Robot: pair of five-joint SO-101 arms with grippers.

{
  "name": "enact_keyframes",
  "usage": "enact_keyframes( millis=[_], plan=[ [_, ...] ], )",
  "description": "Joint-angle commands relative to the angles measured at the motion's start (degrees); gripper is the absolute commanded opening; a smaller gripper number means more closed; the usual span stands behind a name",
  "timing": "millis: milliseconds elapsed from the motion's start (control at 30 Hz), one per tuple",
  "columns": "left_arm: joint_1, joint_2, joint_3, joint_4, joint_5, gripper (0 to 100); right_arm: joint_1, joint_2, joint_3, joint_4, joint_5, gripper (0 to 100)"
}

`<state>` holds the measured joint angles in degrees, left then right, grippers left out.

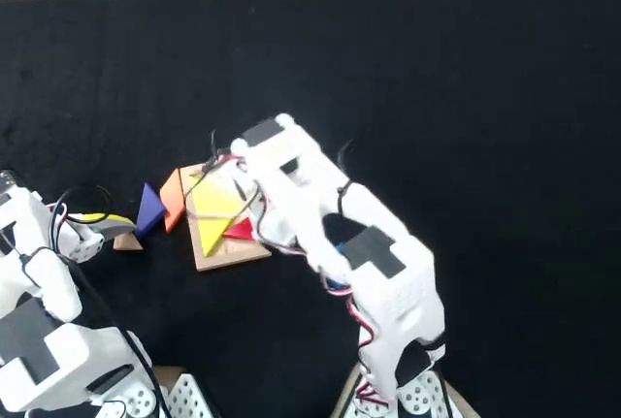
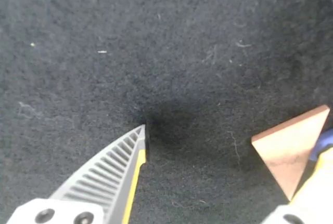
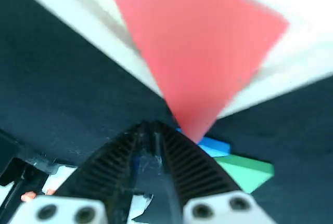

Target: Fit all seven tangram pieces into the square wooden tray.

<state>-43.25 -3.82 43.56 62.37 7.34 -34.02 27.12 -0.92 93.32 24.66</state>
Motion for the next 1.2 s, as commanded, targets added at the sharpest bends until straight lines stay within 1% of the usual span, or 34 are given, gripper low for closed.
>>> enact_keyframes(
  millis=[0, 167, 300, 367, 433, 500, 567, 733, 867, 1033, 1167],
  plan=[
    [-0.2, -0.4, -0.2, -0.7, -0.5, 46, 1.9, 0.0, -4.2, 0.4, 2.2, 1.1],
    [-0.2, -0.4, -0.2, -0.7, -0.5, 46, 1.8, 0.0, -5.0, 0.7, 2.5, 1.1],
    [-0.2, -0.4, -0.2, -0.7, -0.5, 46, 3.0, -2.0, -10.5, 3.3, 1.8, 1.1],
    [-0.2, -0.4, -0.2, -0.7, -0.5, 46, 4.7, -3.0, -13.2, 0.2, -0.9, 1.1],
    [-0.2, -0.4, -0.2, -0.7, -0.5, 46, 7.2, -2.5, -13.9, -5.5, -2.5, 1.1],
    [-0.2, -0.4, -0.2, -0.7, -0.5, 46, 8.4, -0.3, -14.3, -8.9, -2.0, 1.1],
    [-0.2, -0.4, -0.2, -0.7, -0.5, 46, 8.4, 2.5, -15.3, -9.2, -1.1, 1.1],
    [-0.2, -0.4, -0.2, -0.7, -0.5, 46, 7.7, 8.3, -19.8, -7.7, -1.3, 1.1],
    [-0.2, -0.4, -0.2, -0.7, -0.5, 46, 4.7, 11.6, -22.8, -5.3, -1.3, 1.1],
    [-0.2, -0.4, -0.2, -0.7, -0.5, 46, 1.1, 12.7, -25.0, -3.1, -1.4, 1.1],
    [-0.2, -0.4, -0.2, -0.7, -0.5, 46, -0.1, 12.7, -27.7, -0.5, -1.4, 1.1]
  ],
)
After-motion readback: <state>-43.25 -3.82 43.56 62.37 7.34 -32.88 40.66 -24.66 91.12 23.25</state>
